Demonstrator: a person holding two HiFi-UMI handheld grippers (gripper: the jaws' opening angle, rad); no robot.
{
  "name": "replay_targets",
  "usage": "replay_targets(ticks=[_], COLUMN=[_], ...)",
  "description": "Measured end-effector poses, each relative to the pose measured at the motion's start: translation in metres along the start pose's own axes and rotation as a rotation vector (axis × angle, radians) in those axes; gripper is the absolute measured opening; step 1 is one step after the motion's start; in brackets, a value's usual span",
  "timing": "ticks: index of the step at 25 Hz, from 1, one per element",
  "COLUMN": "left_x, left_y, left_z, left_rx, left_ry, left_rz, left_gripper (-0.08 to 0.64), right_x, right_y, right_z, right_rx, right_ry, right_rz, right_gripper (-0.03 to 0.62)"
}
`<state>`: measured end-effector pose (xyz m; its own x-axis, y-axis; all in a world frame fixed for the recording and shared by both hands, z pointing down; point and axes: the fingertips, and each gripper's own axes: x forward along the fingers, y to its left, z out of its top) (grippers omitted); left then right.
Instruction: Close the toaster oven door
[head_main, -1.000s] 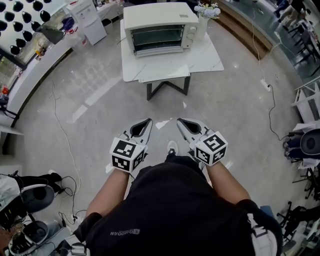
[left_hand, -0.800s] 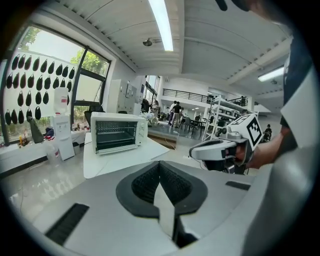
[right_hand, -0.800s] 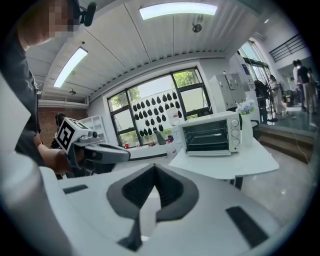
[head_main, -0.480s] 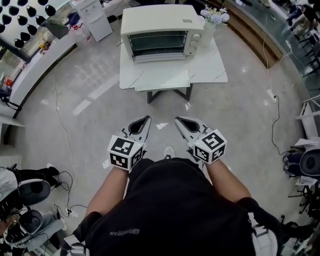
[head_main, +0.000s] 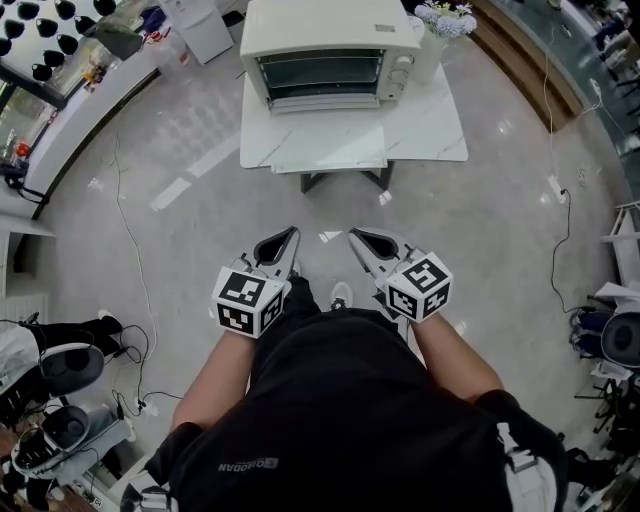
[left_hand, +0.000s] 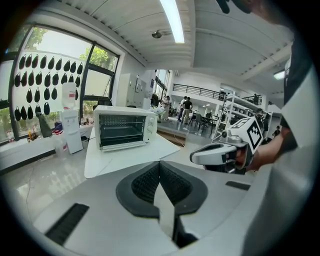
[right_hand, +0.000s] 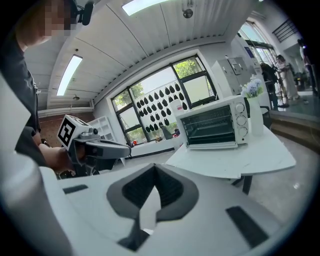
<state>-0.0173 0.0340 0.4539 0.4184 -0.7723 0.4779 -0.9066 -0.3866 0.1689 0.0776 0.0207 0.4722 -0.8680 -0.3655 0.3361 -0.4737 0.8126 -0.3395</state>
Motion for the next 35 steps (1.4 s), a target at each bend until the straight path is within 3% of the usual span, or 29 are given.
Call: replay_targets(ticks=[9,24,35], left_x=[0.020,0.062,0.096], left_y=[0.037,0.154,0.181], left_z=[0.017,0.089,0.096], left_rx=[0.015,0.109,0.154], left_ry=[-0.009,-0.046,-0.001], left_rz=[-0.043,-0.141,-0.235], left_gripper=[0.003,0.003,0.003], right_x=[0.037,0.139,0.159], right_y=[-0.012,-0.050,-0.086], right_z=[0.014,0.104,0.135], right_rx=[-0.001,-0.034,-0.050], right_ry=[0.017,-0.046,-0.086], right_rz=[-0.026,-0.163,-0.300], right_gripper=[0.002,0.002,0.002])
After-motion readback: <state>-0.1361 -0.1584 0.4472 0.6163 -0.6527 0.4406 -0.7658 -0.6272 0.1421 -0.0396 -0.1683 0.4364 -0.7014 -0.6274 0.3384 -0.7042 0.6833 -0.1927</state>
